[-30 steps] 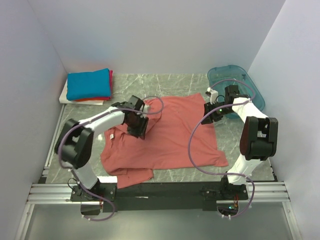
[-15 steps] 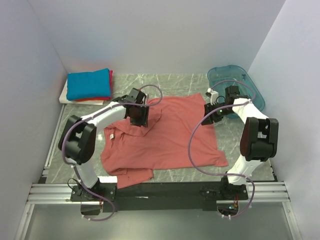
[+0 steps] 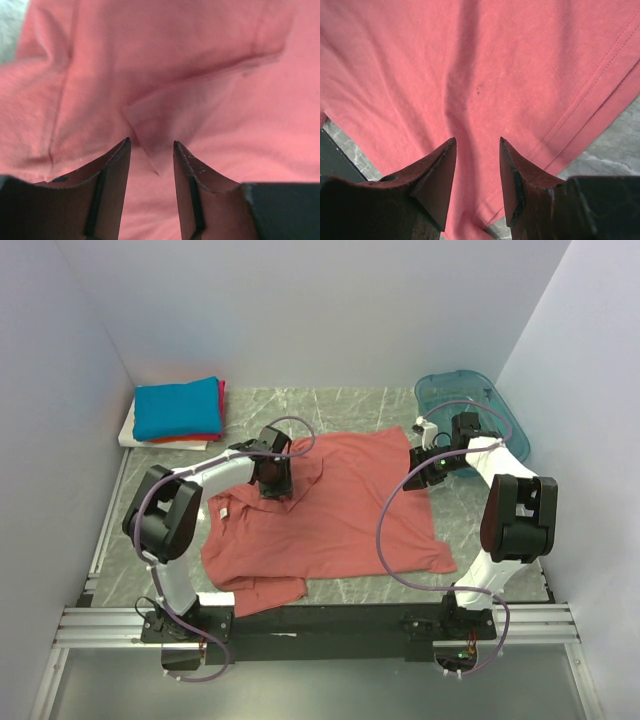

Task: Fold and stack the t-shirts
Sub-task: Flatten the tshirt out

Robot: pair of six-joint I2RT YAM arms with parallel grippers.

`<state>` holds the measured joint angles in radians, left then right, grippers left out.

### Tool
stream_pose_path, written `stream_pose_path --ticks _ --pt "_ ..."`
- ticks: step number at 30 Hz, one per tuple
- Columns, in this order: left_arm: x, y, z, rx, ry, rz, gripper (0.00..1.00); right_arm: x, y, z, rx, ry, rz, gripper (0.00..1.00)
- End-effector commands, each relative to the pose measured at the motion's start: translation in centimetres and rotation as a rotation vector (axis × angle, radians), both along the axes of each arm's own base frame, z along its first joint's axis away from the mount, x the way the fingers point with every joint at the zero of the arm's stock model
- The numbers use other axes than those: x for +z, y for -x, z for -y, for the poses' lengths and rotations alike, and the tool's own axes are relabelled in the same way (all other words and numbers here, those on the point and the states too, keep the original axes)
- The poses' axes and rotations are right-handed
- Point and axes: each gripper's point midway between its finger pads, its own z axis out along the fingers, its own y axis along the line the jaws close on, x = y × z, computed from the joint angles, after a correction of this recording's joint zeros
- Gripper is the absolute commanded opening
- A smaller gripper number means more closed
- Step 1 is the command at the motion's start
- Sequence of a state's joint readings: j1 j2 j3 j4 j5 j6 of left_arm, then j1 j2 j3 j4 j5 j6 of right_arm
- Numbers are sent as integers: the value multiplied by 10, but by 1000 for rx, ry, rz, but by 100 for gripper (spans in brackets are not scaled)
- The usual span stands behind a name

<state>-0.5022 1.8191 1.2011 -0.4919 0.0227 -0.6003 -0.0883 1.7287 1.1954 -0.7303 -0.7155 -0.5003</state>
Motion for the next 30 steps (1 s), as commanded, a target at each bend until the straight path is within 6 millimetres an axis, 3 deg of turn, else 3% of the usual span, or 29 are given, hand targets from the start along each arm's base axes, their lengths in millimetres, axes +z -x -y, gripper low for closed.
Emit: stream_pose_path --ticks 1,9,13,16,24,27,30 --pt "-4 -19 -6 102 4 44 45 12 0 0 13 -14 48 47" --pt "-16 -22 -4 108 15 25 40 11 0 2 9 -18 45 47" --pt "-12 -20 -4 103 29 40 23 11 0 2 10 -20 46 47" --pt "0 -22 -5 101 37 69 16 10 0 2 10 -20 40 47" --pt "26 -24 -4 61 41 108 21 12 0 2 11 -22 41 47" --pt "25 -24 -6 51 29 102 29 12 0 2 12 -23 42 47" --pt "18 -26 -9 54 22 91 30 13 0 2 12 -25 39 47"
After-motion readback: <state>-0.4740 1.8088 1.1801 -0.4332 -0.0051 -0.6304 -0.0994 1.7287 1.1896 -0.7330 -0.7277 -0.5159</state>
